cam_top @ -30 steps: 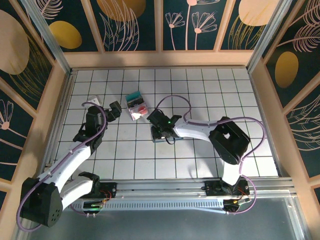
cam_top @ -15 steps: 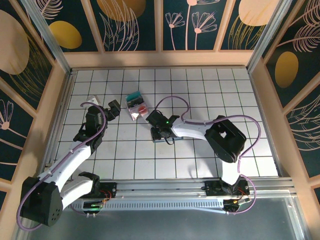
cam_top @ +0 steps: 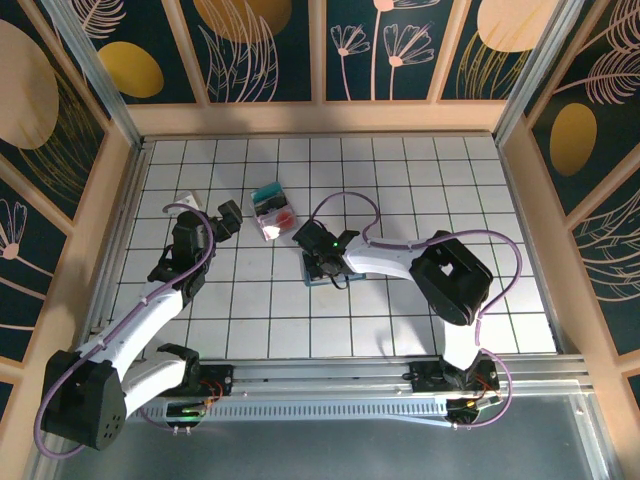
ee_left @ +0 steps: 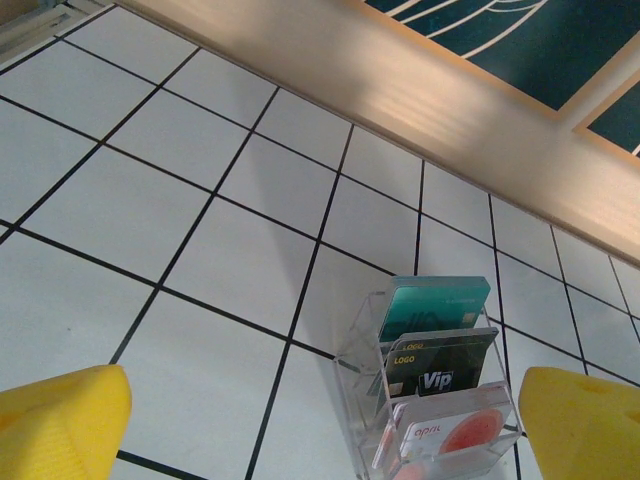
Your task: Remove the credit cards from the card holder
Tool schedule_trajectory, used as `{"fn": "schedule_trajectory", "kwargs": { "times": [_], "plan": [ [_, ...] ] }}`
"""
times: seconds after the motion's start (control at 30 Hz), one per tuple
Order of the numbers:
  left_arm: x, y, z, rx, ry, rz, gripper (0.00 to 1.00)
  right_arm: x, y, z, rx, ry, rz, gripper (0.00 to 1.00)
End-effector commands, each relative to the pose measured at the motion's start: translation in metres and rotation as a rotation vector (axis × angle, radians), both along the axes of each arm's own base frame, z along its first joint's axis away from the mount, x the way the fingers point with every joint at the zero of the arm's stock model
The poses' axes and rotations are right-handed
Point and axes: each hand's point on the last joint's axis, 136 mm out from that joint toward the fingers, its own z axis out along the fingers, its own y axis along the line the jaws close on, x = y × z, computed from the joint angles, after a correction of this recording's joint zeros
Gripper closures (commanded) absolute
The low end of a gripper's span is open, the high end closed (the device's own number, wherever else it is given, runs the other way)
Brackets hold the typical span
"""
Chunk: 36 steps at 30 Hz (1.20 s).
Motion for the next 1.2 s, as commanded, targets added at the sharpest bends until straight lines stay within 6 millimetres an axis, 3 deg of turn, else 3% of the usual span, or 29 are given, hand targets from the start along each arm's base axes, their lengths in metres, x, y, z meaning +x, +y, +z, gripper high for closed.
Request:
{"fn": "schedule_trajectory", "kwargs": {
  "times": [0.0,0.17,0.43,0.93,1.03,1.17],
  "plan": [
    [0.004,0.0,0.023,0.003,-0.061,-0.007,0.01,0.005,-0.008,0.008,-0.019,-0.029,-0.023,0.84],
    [0.005,-0.003,0.023,0.007,-0.058,-0.025,0.01,0.0,-0.004,0.01,-0.011,-0.02,-0.001,0.63],
    [0.007,-0.007,0.02,0.008,-0.046,-0.045,0.01,-0.01,-0.001,0.011,-0.008,-0.005,0.022,0.5],
    [0.006,-0.007,0.02,0.016,-0.038,-0.051,0.01,-0.021,-0.019,-0.02,-0.084,0.043,0.01,0.45],
    [0.006,-0.007,0.021,0.015,-0.04,-0.052,0.01,-0.022,-0.021,-0.024,-0.093,0.045,0.006,0.48],
    [0.006,-0.008,0.024,0.016,-0.045,-0.054,0.01,-0.022,-0.022,-0.027,-0.096,0.048,0.003,0.6]
  ]
}}
